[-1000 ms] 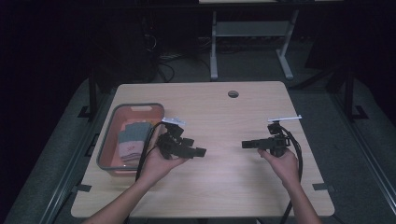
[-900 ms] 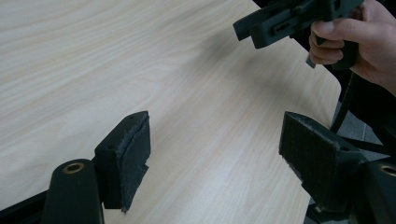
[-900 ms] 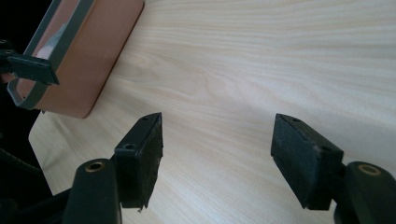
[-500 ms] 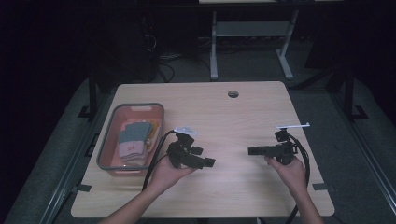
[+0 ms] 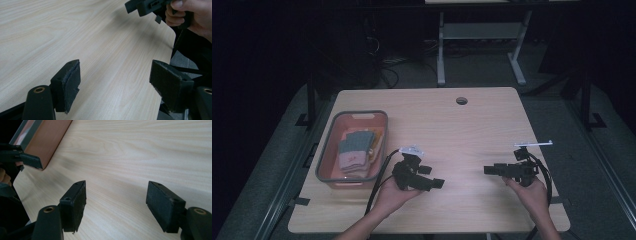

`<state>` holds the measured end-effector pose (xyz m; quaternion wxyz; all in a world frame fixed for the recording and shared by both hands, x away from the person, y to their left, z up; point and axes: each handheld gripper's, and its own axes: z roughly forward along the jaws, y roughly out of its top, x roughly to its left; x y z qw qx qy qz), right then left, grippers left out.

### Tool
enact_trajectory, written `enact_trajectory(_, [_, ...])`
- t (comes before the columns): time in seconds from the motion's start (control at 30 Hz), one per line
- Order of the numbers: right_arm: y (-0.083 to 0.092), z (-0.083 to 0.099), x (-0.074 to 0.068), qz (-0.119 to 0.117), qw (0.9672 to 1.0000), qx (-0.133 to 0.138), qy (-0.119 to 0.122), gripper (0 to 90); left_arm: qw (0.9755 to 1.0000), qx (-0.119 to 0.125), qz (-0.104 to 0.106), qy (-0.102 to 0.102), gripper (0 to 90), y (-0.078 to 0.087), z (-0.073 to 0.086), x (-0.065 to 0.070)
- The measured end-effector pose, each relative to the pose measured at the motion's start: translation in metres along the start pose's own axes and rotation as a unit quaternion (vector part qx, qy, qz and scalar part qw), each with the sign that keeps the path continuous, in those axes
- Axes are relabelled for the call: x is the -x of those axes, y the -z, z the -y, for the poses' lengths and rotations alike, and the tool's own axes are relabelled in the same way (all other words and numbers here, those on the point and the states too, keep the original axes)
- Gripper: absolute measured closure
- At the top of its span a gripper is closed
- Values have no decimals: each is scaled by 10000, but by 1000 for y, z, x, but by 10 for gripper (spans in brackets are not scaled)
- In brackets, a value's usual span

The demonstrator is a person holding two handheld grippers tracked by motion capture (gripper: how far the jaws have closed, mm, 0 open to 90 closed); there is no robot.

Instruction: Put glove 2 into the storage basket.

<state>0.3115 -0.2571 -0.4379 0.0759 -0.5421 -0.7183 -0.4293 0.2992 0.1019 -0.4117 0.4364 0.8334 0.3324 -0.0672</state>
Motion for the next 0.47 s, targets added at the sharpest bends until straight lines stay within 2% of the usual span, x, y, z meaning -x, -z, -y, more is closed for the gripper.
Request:
enact_trajectory(0.17, [0,13,-1,71,9999,70,53,318,10000,67,15,-33,249,0,8,2])
enact_trajectory(0.27, [0,20,-5,106,9997,127,206,318,9998,6,-182,-62,249,-2,16,5])
enact_trajectory(0.4, [-1,31,-10,133,9993,156,326,301,9999,49,-139,-60,245,-3,30,9])
enact_trajectory(0.47, [-4,35,-14,172,9984,163,506,296,9998,99,-166,-71,241,-2,36,11])
